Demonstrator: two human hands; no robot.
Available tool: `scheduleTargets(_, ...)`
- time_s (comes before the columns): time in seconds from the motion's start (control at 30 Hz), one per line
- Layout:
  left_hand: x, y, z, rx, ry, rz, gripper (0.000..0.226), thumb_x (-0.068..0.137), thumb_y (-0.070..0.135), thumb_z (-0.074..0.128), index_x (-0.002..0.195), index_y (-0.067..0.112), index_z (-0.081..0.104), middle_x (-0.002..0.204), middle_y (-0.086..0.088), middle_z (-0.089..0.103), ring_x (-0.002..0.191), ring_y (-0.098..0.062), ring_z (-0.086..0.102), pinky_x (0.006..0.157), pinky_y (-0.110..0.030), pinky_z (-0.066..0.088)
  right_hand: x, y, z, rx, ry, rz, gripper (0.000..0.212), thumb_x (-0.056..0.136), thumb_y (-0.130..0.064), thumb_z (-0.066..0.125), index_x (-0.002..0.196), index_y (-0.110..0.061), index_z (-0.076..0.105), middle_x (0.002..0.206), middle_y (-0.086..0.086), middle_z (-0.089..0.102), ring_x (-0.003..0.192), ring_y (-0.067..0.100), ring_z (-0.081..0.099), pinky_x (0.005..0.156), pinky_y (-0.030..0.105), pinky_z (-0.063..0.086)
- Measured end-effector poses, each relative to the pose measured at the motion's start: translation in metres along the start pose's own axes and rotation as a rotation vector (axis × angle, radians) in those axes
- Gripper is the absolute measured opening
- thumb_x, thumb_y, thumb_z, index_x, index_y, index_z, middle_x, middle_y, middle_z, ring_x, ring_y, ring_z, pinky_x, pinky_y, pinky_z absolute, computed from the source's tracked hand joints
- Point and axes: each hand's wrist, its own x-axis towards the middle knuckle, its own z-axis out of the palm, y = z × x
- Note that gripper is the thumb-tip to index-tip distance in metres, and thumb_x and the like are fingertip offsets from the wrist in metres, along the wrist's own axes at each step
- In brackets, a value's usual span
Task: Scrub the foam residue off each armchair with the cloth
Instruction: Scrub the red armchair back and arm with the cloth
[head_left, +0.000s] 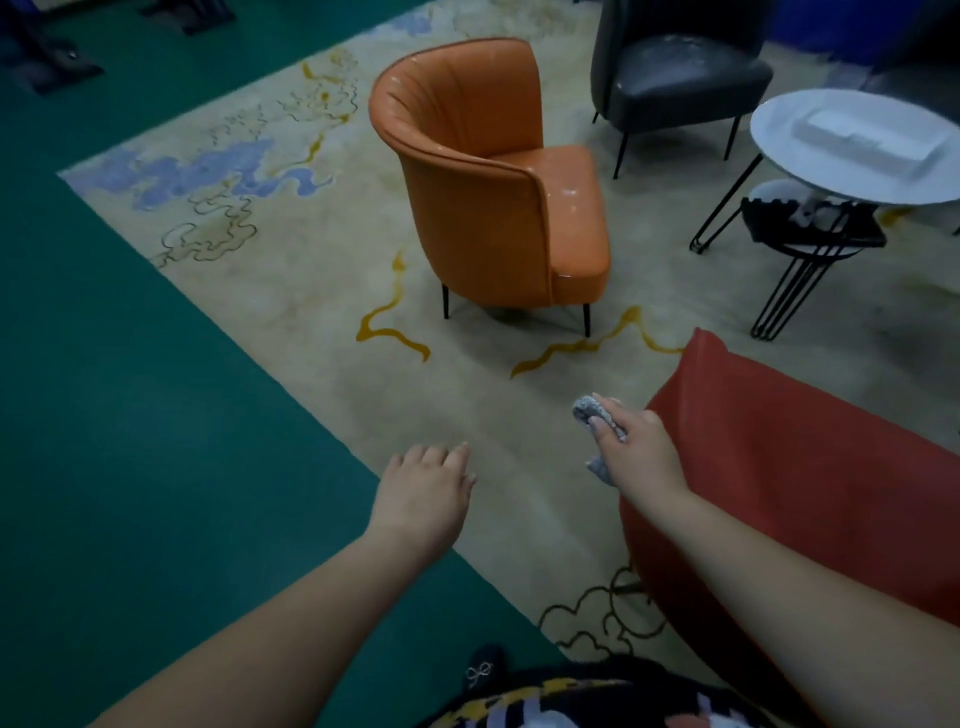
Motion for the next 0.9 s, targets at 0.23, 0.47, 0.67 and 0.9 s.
scheduleTargets(0.23, 0.055, -0.032, -0.007, 0.003, -0.064, 0.014, 0.052, 0.101, 0.042, 0.023, 0.150, 0.024, 0.025, 0.156, -0.001, 0.027, 0.144, -0.024, 0.020, 0.116, -0.044, 0.014, 0.035, -0.019, 0.019, -0.079, -0.004, -0.014, 0.038, 0.093, -0.027, 0.057, 0.130, -0.035, 0.056, 0.095, -0.004, 0.041, 0.074, -0.002, 0.043, 0.066, 0.006, 0.028)
scheduleTargets(0.47, 0.152, -0.029, -0.023, 0.006, -0.075, 0.075, 0.053, 0.101, 0.042, 0.023, 0.150, 0.021, 0.025, 0.157, -0.002, 0.024, 0.146, -0.022, 0.015, 0.118, -0.039, 0.006, 0.130, -0.026, 0.023, -0.098, -0.071, 0.019, 0.037, 0.094, -0.029, 0.056, 0.130, -0.036, 0.057, 0.104, -0.002, 0.046, 0.088, 0.005, 0.046, 0.076, 0.012, 0.027)
scheduleTargets(0.67, 0.238, -0.029, -0.047, 0.023, -0.077, 0.084, 0.053, 0.102, 0.042, 0.024, 0.150, 0.021, 0.026, 0.157, -0.001, 0.026, 0.146, -0.022, 0.017, 0.118, -0.038, 0.007, 0.213, -0.035, 0.023, -0.098, -0.101, 0.048, 0.035, 0.094, -0.030, 0.055, 0.129, -0.036, 0.057, 0.104, -0.002, 0.047, 0.086, 0.005, 0.046, 0.077, 0.017, 0.029)
scheduleTargets(0.9, 0.312, -0.026, -0.073, -0.024, -0.079, 0.079, 0.050, 0.102, 0.037, 0.026, 0.149, 0.021, 0.028, 0.156, -0.001, 0.029, 0.145, -0.022, 0.019, 0.118, -0.038, 0.008, 0.284, -0.050, 0.021, -0.108, -0.100, 0.068, 0.035, 0.094, -0.029, 0.056, 0.128, -0.034, 0.058, 0.104, 0.001, 0.049, 0.085, 0.007, 0.047, 0.078, 0.018, 0.031)
